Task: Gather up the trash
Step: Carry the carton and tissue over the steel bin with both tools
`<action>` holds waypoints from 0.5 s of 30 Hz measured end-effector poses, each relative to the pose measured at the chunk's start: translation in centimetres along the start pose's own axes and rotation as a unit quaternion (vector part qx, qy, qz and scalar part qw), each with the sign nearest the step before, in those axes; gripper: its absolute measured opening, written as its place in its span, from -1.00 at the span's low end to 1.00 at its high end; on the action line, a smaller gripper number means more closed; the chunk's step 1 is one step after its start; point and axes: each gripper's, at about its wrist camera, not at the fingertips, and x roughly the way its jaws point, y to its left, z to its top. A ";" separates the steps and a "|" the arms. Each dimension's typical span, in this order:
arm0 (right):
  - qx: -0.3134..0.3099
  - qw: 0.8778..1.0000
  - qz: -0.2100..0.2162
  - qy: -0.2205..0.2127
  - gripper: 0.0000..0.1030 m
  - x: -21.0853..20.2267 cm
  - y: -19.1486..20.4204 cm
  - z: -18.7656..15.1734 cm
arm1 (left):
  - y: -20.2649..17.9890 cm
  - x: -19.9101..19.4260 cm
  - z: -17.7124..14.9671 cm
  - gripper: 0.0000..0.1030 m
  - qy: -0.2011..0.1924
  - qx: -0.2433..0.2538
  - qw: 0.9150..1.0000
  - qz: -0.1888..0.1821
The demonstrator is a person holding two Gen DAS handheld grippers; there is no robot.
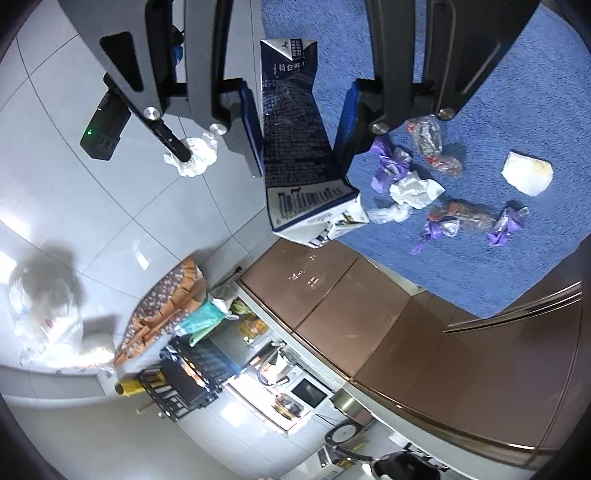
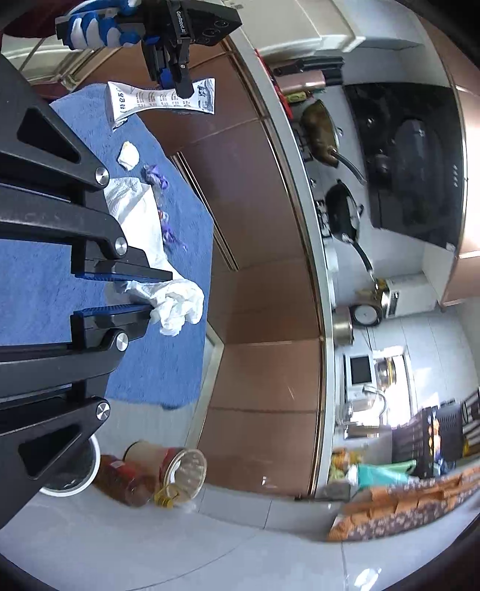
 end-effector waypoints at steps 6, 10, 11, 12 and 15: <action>0.041 0.999 -0.028 -0.009 -0.80 -1.8 -3.4 -1.3 | -2.7 2.7 -0.3 -0.32 0.027 0.027 0.999 -0.004; 0.063 0.997 -0.049 -0.009 -0.80 -2.1 -5.7 -2.3 | -4.4 5.8 -0.6 -0.32 0.050 0.044 0.998 -0.011; 0.066 0.996 -0.054 -0.008 -0.80 -2.1 -6.2 -2.4 | -4.8 6.7 -0.6 -0.32 0.057 0.048 0.997 -0.013; 0.070 0.996 -0.061 -0.007 -0.80 -2.2 -6.8 -2.7 | -5.2 7.8 -0.7 -0.32 0.065 0.052 0.996 -0.014; 0.081 0.993 -0.085 -0.001 -0.80 -1.8 -8.5 -3.4 | -6.3 11.6 -0.9 -0.32 0.093 0.063 0.994 -0.017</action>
